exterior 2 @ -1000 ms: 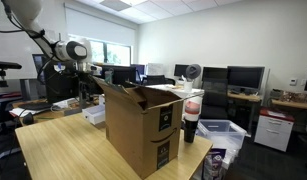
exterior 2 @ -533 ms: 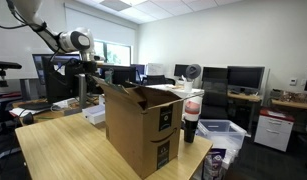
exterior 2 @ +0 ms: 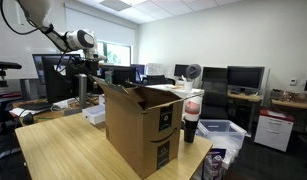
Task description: Open the second drawer on the white cabinet and put the white packet in the drawer then push the drawer closed.
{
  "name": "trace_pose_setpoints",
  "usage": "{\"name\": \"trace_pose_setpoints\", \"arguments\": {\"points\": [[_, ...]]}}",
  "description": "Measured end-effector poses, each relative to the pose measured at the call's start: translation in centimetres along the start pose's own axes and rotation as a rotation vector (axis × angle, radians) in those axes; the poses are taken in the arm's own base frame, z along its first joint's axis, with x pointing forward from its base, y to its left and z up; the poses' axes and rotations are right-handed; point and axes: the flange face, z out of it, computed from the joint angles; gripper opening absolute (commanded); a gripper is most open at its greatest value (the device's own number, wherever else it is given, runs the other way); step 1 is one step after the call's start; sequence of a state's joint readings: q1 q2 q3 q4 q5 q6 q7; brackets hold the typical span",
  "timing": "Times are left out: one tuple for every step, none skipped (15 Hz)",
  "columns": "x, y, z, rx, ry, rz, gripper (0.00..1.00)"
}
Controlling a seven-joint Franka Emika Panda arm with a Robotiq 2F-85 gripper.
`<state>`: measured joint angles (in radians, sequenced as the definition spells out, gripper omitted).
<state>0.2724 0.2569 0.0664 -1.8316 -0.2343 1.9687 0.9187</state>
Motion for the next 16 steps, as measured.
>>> {"name": "trace_pose_setpoints", "arguments": {"points": [[0.1, -0.4, 0.2, -0.009, -0.02, 0.035, 1.0], [0.3, -0.8, 0.3, -0.012, -0.042, 0.071, 1.0], [0.5, -1.2, 0.5, -0.01, -0.067, 0.112, 1.0], [0.7, -1.5, 0.7, 0.001, -0.09, 0.148, 1.0], [1.0, -1.8, 0.7, 0.018, -0.112, 0.181, 1.0], [1.3, -2.0, 0.7, 0.036, -0.131, 0.216, 1.0], [1.7, -2.1, 0.7, 0.061, -0.147, 0.254, 1.0], [2.0, -2.1, 0.6, 0.086, -0.157, 0.288, 1.0], [2.3, -2.1, 0.5, 0.112, -0.162, 0.321, 1.0], [2.8, -2.1, 0.3, 0.143, -0.16, 0.366, 1.0], [3.2, -2.1, 0.3, 0.167, -0.155, 0.404, 1.0], [3.7, -2.0, 0.2, 0.189, -0.145, 0.445, 1.0], [4.1, -1.9, 0.3, 0.212, -0.132, 0.497, 1.0], [4.5, -1.9, 0.3, 0.229, -0.123, 0.536, 1.0], [4.8, -1.8, 0.5, 0.246, -0.115, 0.582, 1.0], [5.1, -1.7, 0.7, 0.259, -0.108, 0.623, 1.0]]}}
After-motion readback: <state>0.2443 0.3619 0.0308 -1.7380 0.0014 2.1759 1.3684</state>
